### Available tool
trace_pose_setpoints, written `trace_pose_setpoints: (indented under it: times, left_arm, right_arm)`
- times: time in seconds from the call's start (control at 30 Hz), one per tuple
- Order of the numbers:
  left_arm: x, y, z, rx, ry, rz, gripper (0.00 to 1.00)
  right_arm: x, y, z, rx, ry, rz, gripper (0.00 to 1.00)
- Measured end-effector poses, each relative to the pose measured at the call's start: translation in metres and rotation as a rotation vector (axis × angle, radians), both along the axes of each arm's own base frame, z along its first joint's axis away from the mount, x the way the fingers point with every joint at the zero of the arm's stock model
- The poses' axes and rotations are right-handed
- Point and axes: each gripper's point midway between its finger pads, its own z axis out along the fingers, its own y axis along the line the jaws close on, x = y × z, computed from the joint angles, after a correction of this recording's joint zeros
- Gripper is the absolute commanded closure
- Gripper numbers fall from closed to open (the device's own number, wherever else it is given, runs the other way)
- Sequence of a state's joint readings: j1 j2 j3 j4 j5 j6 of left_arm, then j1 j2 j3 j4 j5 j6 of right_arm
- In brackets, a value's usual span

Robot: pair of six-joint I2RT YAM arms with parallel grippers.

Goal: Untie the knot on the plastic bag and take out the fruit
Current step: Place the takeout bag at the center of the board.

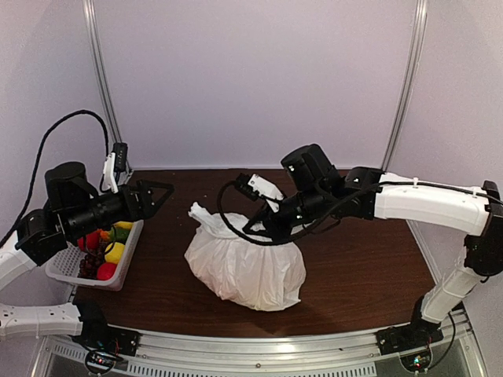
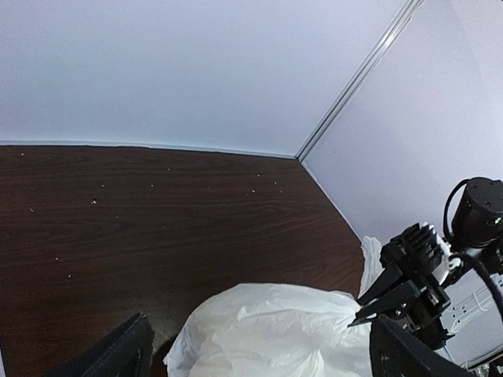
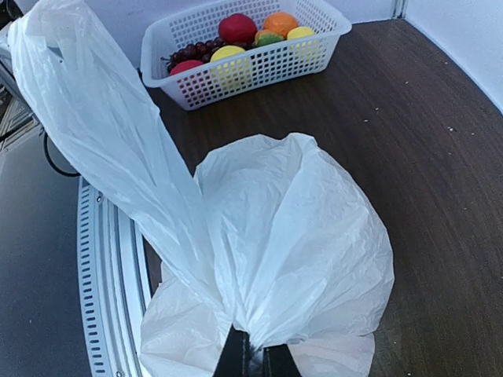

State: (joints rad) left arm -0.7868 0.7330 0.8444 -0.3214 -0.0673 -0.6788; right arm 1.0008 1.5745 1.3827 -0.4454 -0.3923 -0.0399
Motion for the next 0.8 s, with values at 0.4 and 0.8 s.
trace_pose_setpoints:
  times: [0.4,0.8]
  left_arm:
    - [-0.005,-0.015,-0.017,0.057,0.036,-0.087,0.02]
    - [-0.013,-0.056,-0.056,0.167,0.092,-0.316,0.03]
  right_arm:
    - [-0.041,0.016,-0.052,-0.076,0.027,0.077,0.29]
    - [-0.03,-0.07,0.044,0.233,0.018,-0.343,0.25]
